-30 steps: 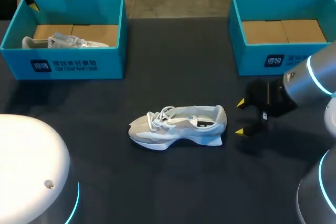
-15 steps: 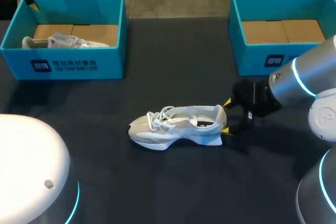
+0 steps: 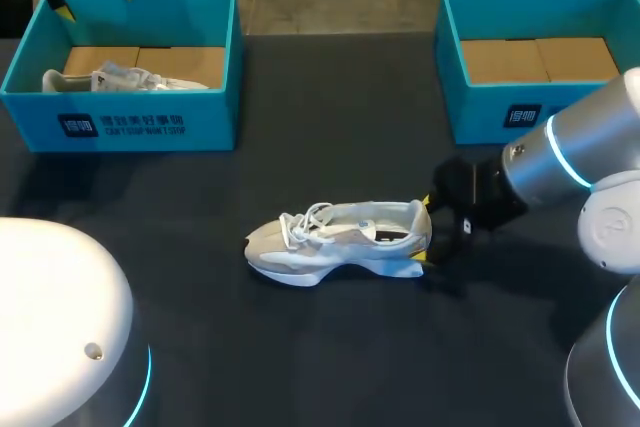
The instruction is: Take the shoe out of the shoebox, open the shoe tongue, remove and reinsert the insole, then place the shoe into the shoebox
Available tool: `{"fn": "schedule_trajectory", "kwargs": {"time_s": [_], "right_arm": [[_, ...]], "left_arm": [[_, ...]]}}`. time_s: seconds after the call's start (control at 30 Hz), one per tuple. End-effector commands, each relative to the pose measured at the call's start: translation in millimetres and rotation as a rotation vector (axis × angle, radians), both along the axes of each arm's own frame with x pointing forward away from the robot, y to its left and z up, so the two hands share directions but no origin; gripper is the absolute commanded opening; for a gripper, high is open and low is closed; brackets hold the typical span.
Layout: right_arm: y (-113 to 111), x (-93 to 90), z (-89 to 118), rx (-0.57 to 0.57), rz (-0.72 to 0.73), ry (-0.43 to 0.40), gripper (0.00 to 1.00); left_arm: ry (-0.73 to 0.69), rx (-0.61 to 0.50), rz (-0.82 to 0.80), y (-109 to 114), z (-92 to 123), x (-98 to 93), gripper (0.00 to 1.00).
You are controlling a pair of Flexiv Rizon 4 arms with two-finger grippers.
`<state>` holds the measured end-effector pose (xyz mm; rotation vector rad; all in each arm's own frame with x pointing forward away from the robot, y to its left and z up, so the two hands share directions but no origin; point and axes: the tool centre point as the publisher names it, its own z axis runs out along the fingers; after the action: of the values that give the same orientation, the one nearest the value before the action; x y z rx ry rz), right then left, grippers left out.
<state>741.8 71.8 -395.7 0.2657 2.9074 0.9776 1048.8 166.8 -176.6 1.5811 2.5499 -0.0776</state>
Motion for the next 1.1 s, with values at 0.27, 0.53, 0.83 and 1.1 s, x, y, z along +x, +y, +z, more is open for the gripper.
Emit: {"fn": "schedule_trajectory", "kwargs": {"time_s": [0.27, 0.53, 0.83, 1.1], "right_arm": [[8.7, 1.4, -18.9, 0.020, -0.016, 0.007, 1.00], [13.0, 4.1, -26.4, 0.042, -0.036, 0.010, 1.00], [15.2, 6.1, -34.6, 0.086, -0.069, 0.020, 1.00], [15.3, 6.2, -35.5, 0.117, -0.081, 0.023, 1.00]], "left_arm": [[0.000, 0.002, 0.000, 0.0, 0.1, -0.2, 1.00], [0.000, 0.002, 0.000, 0.0, 0.1, -0.2, 1.00], [0.000, 0.002, 0.000, 0.0, 0.1, -0.2, 1.00], [0.000, 0.002, 0.000, 0.0, 0.1, -0.2, 1.00]]}}
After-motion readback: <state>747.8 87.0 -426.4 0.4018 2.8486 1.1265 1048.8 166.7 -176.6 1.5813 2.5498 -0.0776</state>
